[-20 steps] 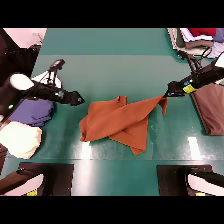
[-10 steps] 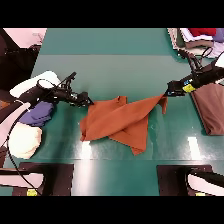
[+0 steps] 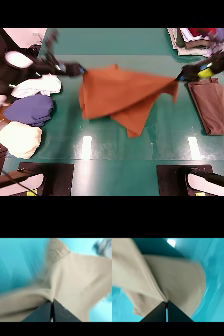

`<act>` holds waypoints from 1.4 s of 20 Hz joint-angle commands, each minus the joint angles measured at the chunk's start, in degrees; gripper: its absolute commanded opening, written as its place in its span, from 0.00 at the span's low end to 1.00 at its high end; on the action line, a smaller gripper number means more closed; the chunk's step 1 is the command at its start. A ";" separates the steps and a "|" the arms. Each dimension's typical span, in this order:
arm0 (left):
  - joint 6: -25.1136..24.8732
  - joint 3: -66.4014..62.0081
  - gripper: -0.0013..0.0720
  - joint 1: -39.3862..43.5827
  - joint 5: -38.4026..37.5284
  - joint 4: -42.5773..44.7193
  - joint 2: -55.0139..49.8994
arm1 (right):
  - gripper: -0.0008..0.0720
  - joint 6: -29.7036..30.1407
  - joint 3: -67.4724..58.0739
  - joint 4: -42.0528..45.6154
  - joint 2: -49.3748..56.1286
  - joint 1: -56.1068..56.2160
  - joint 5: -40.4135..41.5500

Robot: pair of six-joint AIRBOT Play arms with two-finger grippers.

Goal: Fold the shirts.

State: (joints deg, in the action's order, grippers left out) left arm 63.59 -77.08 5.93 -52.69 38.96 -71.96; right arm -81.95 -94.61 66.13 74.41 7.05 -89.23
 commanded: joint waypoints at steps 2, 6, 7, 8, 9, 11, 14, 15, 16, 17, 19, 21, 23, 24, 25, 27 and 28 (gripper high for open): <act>0.00 -16.04 0.05 -0.02 2.16 10.88 14.01 | 0.03 -0.04 -20.46 -0.02 -0.04 -1.57 -3.28; 0.00 -23.39 0.05 -0.02 2.10 11.67 22.53 | 0.03 -0.07 -27.50 -0.07 -4.31 -1.57 -0.87; 0.07 -24.87 0.05 -0.02 2.01 11.63 23.54 | 0.03 -0.04 -25.03 0.09 -7.02 -1.60 1.25; 0.13 -26.45 0.05 -0.02 1.40 11.63 24.26 | 0.03 0.00 -22.05 0.07 -10.03 -2.05 3.58; 1.16 -28.61 0.05 -0.02 0.28 11.61 24.30 | 0.03 0.00 -20.00 0.07 -12.44 -2.64 5.25; 3.06 -32.54 0.05 -0.02 -2.38 11.56 24.30 | 0.03 0.13 -19.10 0.07 -16.09 -5.05 6.86; 5.64 -35.56 0.05 -0.02 -4.22 11.43 24.30 | 0.03 0.11 -24.76 -0.09 -16.81 -9.22 6.56; 5.66 -35.58 0.05 -0.02 -5.44 11.43 24.30 | 0.03 0.09 -26.14 -0.11 -16.83 -10.14 6.54; 5.70 -35.47 0.05 -0.02 -7.67 11.76 24.11 | 0.03 0.00 -26.40 -0.11 -16.83 -10.58 6.71; 6.84 -35.01 0.05 -0.02 -10.45 12.55 23.45 | 0.03 -0.11 -25.46 -0.11 -16.81 -10.60 6.84; 8.52 -32.28 0.05 -0.02 -15.08 15.82 21.35 | 0.03 -0.22 -20.65 -0.15 -16.26 -10.21 7.06; 10.10 -26.32 0.05 -0.02 -17.14 20.55 18.71 | 0.03 -0.26 -17.09 0.00 -12.87 -8.31 4.94; 10.14 -17.99 0.06 -0.02 -18.27 22.16 15.39 | 0.03 -0.31 -14.88 0.11 -7.02 -5.77 1.73; 10.16 -13.25 0.06 -0.02 -18.47 21.84 13.09 | 0.03 -0.31 -13.84 0.15 -3.78 -4.72 1.11; 10.14 -9.01 0.06 -0.02 -18.23 21.57 10.73 | 0.03 -0.28 -12.70 0.15 0.00 -3.69 1.01; 9.94 -1.07 0.06 -0.02 -15.10 21.62 5.27 | 0.03 -0.28 -10.60 0.87 7.23 -2.36 2.89; 9.90 1.79 0.06 -0.02 -11.89 21.62 2.03 | 0.03 -0.28 -9.88 2.97 10.84 -1.73 4.81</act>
State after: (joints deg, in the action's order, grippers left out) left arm 73.25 -84.84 5.93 -68.10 60.12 -63.13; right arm -82.19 -107.20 67.18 76.47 3.29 -86.19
